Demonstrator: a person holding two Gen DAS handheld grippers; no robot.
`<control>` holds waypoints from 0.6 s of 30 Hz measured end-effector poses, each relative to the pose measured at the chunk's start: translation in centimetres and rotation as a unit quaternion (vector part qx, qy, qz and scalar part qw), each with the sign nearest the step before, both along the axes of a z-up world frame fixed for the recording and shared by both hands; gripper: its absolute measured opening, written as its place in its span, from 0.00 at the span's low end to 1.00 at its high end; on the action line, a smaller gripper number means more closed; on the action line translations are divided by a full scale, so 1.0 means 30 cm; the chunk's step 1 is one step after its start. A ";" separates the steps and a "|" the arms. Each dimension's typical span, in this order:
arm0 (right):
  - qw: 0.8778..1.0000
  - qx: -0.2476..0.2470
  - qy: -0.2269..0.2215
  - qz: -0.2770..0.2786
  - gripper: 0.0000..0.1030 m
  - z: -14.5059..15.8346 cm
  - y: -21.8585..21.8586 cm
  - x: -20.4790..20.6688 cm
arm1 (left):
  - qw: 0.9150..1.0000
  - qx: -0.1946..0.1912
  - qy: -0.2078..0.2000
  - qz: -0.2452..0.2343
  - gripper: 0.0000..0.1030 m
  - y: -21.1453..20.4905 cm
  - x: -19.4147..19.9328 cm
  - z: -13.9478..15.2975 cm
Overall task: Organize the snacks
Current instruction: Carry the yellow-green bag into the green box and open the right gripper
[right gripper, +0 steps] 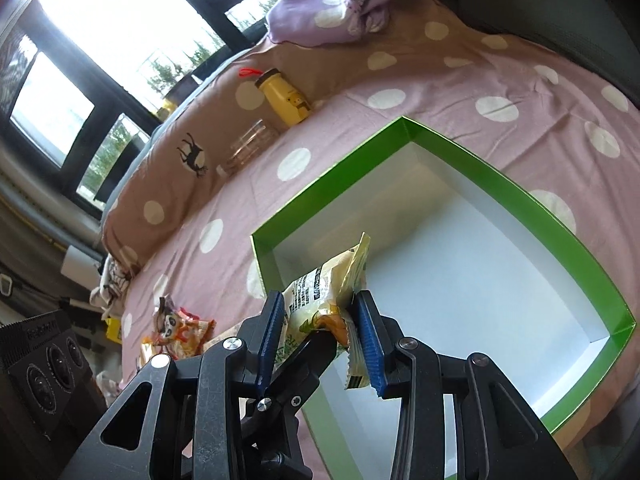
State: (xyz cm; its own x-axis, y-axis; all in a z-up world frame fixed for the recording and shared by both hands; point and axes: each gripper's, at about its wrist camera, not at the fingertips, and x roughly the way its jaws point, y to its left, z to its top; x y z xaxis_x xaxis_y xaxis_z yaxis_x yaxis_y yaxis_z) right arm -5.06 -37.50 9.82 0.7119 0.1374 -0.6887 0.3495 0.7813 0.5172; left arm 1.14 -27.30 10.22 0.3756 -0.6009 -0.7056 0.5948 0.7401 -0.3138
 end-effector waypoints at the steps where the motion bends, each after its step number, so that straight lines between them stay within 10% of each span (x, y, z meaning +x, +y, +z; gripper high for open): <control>1: 1.000 -0.001 0.002 -0.003 0.39 -0.004 -0.005 -0.001 | 1.000 -0.001 0.006 0.003 0.30 -0.005 0.001 -0.008; 5: 1.000 -0.001 0.010 -0.023 0.40 -0.015 -0.029 -0.004 | 1.000 0.004 -0.008 -0.002 0.29 -0.016 -0.017 -0.005; 9: 0.999 -0.006 0.002 -0.033 0.63 -0.008 -0.039 -0.018 | 1.000 -0.001 -0.025 0.010 0.36 0.021 -0.028 0.029; 13: 0.999 -0.020 -0.028 -0.031 0.80 0.032 -0.017 -0.029 | 0.998 -0.002 -0.049 0.040 0.69 0.108 -0.047 0.081; 18: 0.997 -0.039 -0.064 -0.005 0.89 0.080 0.053 -0.017 | 0.993 0.014 -0.074 0.087 0.87 0.248 -0.065 0.118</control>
